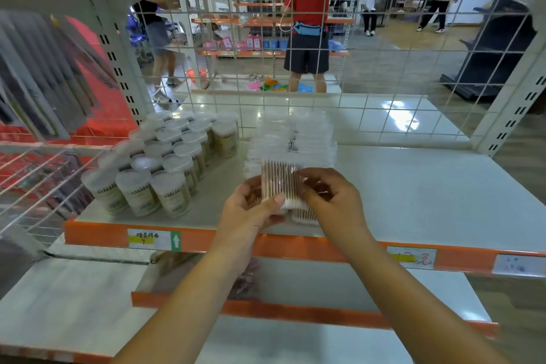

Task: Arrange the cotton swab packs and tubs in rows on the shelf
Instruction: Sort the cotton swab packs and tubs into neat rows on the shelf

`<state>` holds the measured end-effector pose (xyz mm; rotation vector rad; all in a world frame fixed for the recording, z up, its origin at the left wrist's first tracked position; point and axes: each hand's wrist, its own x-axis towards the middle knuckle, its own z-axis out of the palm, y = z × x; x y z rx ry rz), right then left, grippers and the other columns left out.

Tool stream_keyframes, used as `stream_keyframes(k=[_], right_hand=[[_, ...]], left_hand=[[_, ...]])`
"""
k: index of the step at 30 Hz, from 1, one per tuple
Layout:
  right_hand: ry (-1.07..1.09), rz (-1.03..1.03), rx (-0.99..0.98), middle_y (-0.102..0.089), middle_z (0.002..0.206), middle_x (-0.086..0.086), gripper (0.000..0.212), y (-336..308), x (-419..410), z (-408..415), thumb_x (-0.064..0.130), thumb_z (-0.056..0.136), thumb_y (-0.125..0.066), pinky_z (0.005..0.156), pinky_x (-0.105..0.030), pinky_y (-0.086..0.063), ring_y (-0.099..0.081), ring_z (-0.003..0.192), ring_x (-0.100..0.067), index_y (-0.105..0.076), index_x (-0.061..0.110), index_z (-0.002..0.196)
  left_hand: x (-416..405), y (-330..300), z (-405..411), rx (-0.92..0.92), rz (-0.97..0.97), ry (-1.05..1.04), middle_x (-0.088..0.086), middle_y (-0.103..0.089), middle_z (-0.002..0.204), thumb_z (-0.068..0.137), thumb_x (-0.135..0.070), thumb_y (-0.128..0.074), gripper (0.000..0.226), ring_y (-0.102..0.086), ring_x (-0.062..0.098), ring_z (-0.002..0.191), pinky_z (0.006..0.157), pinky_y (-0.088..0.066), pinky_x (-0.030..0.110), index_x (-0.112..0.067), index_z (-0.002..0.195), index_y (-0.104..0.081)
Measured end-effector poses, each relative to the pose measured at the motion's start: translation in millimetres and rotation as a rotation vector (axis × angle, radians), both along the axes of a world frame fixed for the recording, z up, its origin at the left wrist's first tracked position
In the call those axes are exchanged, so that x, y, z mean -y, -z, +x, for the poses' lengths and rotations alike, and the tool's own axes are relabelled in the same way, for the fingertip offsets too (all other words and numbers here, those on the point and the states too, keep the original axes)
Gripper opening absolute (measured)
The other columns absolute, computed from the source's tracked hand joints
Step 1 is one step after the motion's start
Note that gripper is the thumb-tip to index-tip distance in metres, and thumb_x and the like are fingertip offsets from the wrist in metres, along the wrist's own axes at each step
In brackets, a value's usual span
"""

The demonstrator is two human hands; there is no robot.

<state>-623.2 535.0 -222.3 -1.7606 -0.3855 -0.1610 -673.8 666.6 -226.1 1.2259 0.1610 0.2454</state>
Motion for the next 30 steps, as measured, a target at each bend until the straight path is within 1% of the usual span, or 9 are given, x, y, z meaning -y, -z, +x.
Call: stream_keyframes(k=[4, 9, 11, 13, 15, 18, 22, 27, 30], right_hand=[[-0.085, -0.007, -0.053, -0.064, 0.096, 0.005, 0.019, -4, 2, -2, 0.016, 0.088, -0.059, 0.067, -0.009, -0.048, -0.061, 0.083, -0.003, -0.062, 0.025, 0.105], [-0.152, -0.025, -0.127, -0.066, 0.107, 0.002, 0.038, -8, 2, -3, 0.031, 0.085, -0.062, 0.073, -0.012, -0.050, -0.063, 0.092, -0.007, -0.059, 0.017, 0.121], [-0.160, -0.016, -0.144, -0.066, 0.106, 0.003, 0.041, -8, 2, -4, 0.034, 0.082, -0.065, 0.074, -0.015, -0.052, -0.064, 0.092, -0.007, -0.060, 0.019, 0.120], [-0.158, 0.000, -0.153, -0.068, 0.100, 0.004, 0.035, -8, 1, -5, 0.032, 0.079, -0.069, 0.074, -0.019, -0.054, -0.065, 0.089, -0.008, -0.063, 0.021, 0.112], [-0.138, 0.002, -0.134, -0.070, 0.092, 0.004, 0.020, -7, 1, -6, 0.025, 0.080, -0.071, 0.076, -0.026, -0.054, -0.065, 0.085, -0.009, -0.064, 0.026, 0.098], [-0.114, 0.031, -0.129, -0.071, 0.091, 0.001, 0.018, -4, 4, -6, 0.015, 0.081, -0.069, 0.081, -0.037, -0.054, -0.066, 0.086, -0.015, -0.065, 0.024, 0.096], [-0.121, 0.106, -0.140, -0.071, 0.091, 0.004, 0.021, -1, 7, -9, 0.010, 0.082, -0.068, 0.080, -0.033, -0.055, -0.067, 0.085, -0.012, -0.063, 0.027, 0.093], [-0.198, 0.248, -0.200, -0.071, 0.094, 0.003, 0.022, 0, 7, -15, 0.004, 0.082, -0.066, 0.078, -0.025, -0.054, -0.068, 0.087, -0.010, -0.064, 0.020, 0.097], [-0.240, 0.321, -0.253, -0.072, 0.095, -0.001, 0.022, 0, 6, -16, 0.003, 0.081, -0.065, 0.075, -0.024, -0.054, -0.068, 0.089, -0.015, -0.064, 0.015, 0.099]], left_hand=[[2, -1, 1, 0.037, 0.068, -0.044, -0.003, -0.069, 0.087, 0.077, 0.000, -0.065, 0.027, -0.067, 0.007, 0.079, 0.067, -0.056, 0.025, -0.018, 0.097, -0.060], [2, 1, 1, 0.079, 0.180, -0.044, -0.007, -0.070, 0.082, 0.065, -0.016, -0.072, 0.033, -0.065, 0.007, 0.080, 0.072, -0.054, 0.022, -0.019, 0.097, -0.062], [3, 4, 2, 0.095, 0.227, -0.037, -0.002, -0.069, 0.087, 0.060, -0.019, -0.077, 0.040, -0.064, 0.012, 0.085, 0.071, -0.052, 0.021, -0.016, 0.098, -0.063], [6, 5, 1, 0.114, 0.289, -0.019, -0.001, -0.069, 0.086, 0.063, -0.011, -0.080, 0.035, -0.064, 0.013, 0.085, 0.072, -0.052, 0.020, -0.015, 0.094, -0.065], [9, 5, 0, 0.136, 0.338, -0.011, 0.000, -0.068, 0.083, 0.071, -0.001, -0.074, 0.024, -0.063, 0.012, 0.081, 0.072, -0.051, 0.019, -0.015, 0.089, -0.065], [11, 6, 0, 0.140, 0.367, -0.043, -0.001, -0.067, 0.083, 0.074, 0.007, -0.068, 0.027, -0.061, 0.005, 0.077, 0.070, -0.049, 0.016, -0.017, 0.087, -0.065], [5, 9, -1, 0.133, 0.396, -0.115, -0.002, -0.064, 0.083, 0.074, 0.007, -0.068, 0.029, -0.059, 0.001, 0.075, 0.069, -0.047, 0.013, -0.019, 0.086, -0.063], [-2, 11, -4, 0.093, 0.356, -0.124, -0.007, -0.065, 0.086, 0.075, -0.002, -0.070, 0.030, -0.061, 0.010, 0.085, 0.078, -0.051, 0.025, -0.024, 0.092, -0.061], [-1, 8, -7, 0.073, 0.267, -0.060, -0.009, -0.068, 0.080, 0.076, 0.002, -0.068, 0.034, -0.064, 0.004, 0.077, 0.069, -0.053, 0.021, -0.024, 0.096, -0.059]])
